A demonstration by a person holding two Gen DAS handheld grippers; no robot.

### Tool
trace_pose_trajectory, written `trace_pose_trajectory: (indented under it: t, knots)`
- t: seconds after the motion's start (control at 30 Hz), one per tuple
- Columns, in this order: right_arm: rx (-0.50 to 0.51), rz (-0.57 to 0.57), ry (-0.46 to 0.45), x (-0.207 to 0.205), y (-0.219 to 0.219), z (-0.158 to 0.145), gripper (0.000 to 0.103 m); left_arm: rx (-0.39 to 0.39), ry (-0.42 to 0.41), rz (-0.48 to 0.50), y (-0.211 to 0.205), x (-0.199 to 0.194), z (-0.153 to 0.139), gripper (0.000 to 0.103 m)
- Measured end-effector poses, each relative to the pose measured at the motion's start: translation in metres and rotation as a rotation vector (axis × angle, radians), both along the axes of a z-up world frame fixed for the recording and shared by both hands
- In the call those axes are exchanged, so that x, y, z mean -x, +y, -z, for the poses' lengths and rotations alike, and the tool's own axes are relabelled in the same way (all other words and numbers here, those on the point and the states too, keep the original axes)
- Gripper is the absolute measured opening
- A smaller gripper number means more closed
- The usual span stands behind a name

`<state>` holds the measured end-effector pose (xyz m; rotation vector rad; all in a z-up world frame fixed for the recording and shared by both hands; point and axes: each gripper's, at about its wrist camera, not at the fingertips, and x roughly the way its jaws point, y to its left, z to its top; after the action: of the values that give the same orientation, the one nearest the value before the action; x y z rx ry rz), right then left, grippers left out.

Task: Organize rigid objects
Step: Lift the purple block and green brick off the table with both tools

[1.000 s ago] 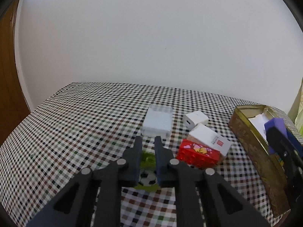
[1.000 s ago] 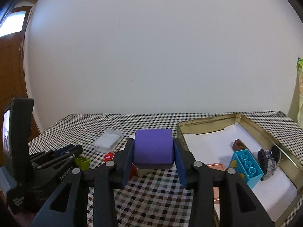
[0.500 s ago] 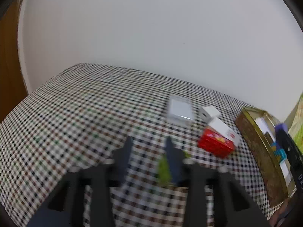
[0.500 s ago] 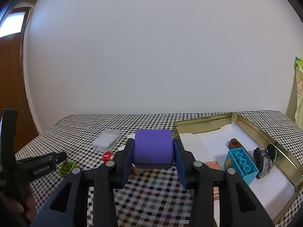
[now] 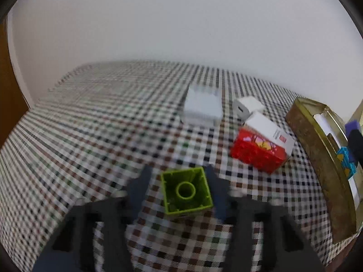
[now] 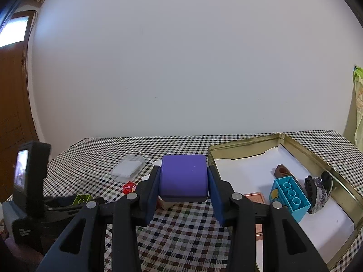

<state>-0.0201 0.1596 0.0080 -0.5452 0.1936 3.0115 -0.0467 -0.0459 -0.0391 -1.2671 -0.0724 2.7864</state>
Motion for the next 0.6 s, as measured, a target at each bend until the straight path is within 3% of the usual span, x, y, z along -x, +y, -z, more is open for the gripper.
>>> trace_pose_trajectory:
  t: [0.1,0.2,0.6]
  knots:
    - [0.002,-0.002,-0.005,0.000,0.000,0.000,0.043,-0.047,-0.026,-0.011,-0.006,0.003,0.005,0.030]
    - [0.009,-0.007,0.000,-0.001,0.001,0.000,0.043,-0.041,-0.022,-0.006,-0.005,0.001,0.005,0.030]
    - [0.058,0.008,0.080,-0.018,0.033,-0.006,0.043,-0.009,0.157,0.065,0.046,-0.040,-0.033,0.030]
